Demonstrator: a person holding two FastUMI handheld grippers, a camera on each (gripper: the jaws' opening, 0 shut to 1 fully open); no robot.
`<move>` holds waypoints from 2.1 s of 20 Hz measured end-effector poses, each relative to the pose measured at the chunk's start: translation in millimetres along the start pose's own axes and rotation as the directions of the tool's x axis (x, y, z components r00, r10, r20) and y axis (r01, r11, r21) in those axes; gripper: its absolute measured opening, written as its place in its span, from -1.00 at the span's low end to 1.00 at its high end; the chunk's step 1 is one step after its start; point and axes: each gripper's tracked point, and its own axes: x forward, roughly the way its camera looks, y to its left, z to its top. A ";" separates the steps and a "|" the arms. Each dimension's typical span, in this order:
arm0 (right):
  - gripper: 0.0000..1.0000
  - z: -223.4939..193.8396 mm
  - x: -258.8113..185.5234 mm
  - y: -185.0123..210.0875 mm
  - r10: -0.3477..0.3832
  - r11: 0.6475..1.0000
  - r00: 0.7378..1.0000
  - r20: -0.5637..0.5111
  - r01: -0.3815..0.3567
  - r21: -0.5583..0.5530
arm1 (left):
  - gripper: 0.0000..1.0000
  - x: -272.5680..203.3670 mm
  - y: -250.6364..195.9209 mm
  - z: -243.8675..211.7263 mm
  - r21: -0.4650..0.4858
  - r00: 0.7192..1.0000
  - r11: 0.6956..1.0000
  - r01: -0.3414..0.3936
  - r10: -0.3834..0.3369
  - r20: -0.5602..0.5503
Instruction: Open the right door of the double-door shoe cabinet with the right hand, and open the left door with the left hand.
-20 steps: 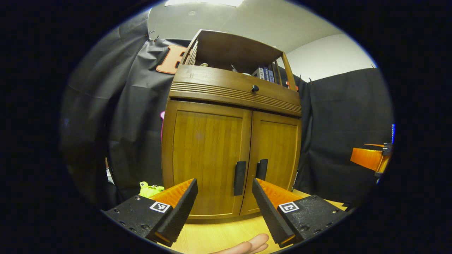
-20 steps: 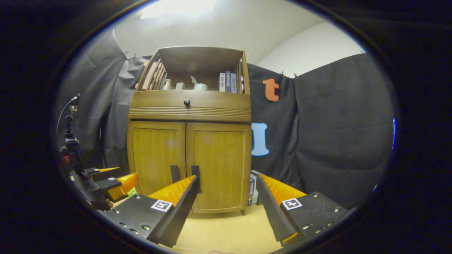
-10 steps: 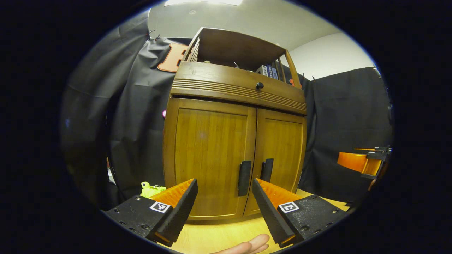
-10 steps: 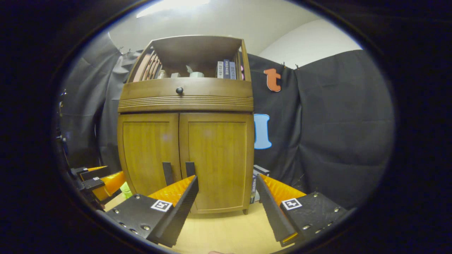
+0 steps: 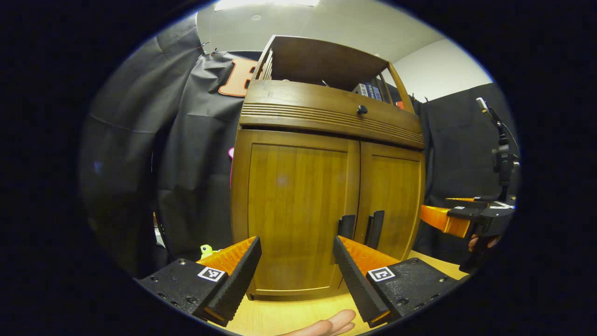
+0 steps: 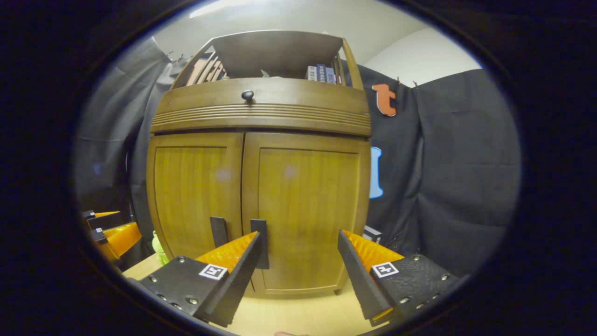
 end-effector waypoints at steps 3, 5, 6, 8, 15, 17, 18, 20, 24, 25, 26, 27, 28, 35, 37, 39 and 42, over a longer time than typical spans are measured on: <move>0.92 -19.7 34.7 22.8 0.061 0.998 0.998 -0.031 -0.061 0.009 | 0.84 4.1 -1.8 0.5 -0.004 1.000 1.000 0.005 -0.005 0.001; 0.94 -37.3 54.6 40.8 0.113 0.994 0.992 -0.057 -0.114 -0.004 | 0.84 6.3 -1.7 -1.0 0.002 1.000 1.000 0.009 -0.009 -0.003; 0.92 -44.3 63.9 46.5 0.129 0.992 0.989 -0.066 -0.130 -0.003 | 0.84 8.0 -1.7 -1.2 0.006 1.000 1.000 0.013 -0.013 -0.007; 0.93 -52.2 78.4 55.8 0.144 0.989 0.987 -0.071 -0.142 0.033 | 0.84 10.7 2.4 -1.6 0.008 1.000 1.000 0.007 -0.007 -0.009; -0.33 -57.5 108.9 68.2 0.174 0.982 0.981 -0.085 -0.167 0.085 | 0.92 22.4 9.6 -10.1 -0.024 0.999 1.000 -0.002 0.001 -0.046; -0.40 -65.9 102.5 66.3 0.187 0.982 0.976 -0.108 -0.182 0.053 | 0.84 23.6 8.8 -11.0 -0.023 0.999 1.000 0.000 -0.001 -0.049; -0.41 -67.8 96.8 64.7 0.196 0.980 0.973 -0.122 -0.189 0.064 | 0.84 24.1 7.9 -11.6 -0.021 0.999 1.000 0.004 -0.005 -0.051; -0.41 -66.5 90.2 63.6 0.219 0.975 0.968 -0.123 -0.213 0.061 | 0.92 23.3 3.8 -11.4 -0.013 0.999 1.000 0.015 -0.016 -0.046; -0.63 -68.6 66.9 54.7 0.256 0.967 0.959 -0.125 -0.253 0.036 | 0.84 21.5 -1.9 -10.4 0.000 0.999 1.000 0.027 -0.027 -0.033; -0.63 -67.9 61.4 53.1 0.260 0.966 0.957 -0.127 -0.256 0.047 | 0.84 20.9 -3.8 -10.7 0.002 0.999 1.000 0.030 -0.030 -0.030; -0.54 -66.7 55.5 50.2 0.265 0.964 0.956 -0.125 -0.261 0.046 | 0.92 20.2 -6.4 -10.7 0.006 0.999 0.999 0.035 -0.034 -0.029; -0.63 -67.0 49.6 47.2 0.270 0.963 0.955 -0.124 -0.266 0.049 | 0.92 19.9 -8.6 -11.5 0.012 0.999 0.999 0.041 -0.040 -0.027; -0.62 -65.9 45.2 44.3 0.276 0.961 0.954 -0.120 -0.271 0.053 | 0.84 19.3 -10.5 -10.8 0.016 0.999 0.999 0.045 -0.045 -0.028; -0.63 -64.9 14.7 25.0 0.309 0.951 0.940 -0.148 -0.300 0.076 | 0.84 21.2 -10.6 -14.8 0.011 0.999 0.999 0.037 -0.037 -0.033; -0.63 -64.0 7.7 19.3 0.319 0.948 0.937 -0.145 -0.312 0.071 | 0.92 21.8 -13.3 -15.8 0.013 0.999 0.999 0.041 -0.040 -0.037; -0.63 -63.1 1.1 13.0 0.328 0.944 0.933 -0.147 -0.318 0.087 | 0.84 22.6 -16.5 -14.3 0.013 0.998 0.999 0.051 -0.050 -0.028; -0.63 -61.9 -11.4 0.8 0.325 0.945 0.934 -0.149 -0.316 0.078 | 0.84 21.3 -20.3 -16.0 0.011 0.998 0.998 0.056 -0.056 -0.031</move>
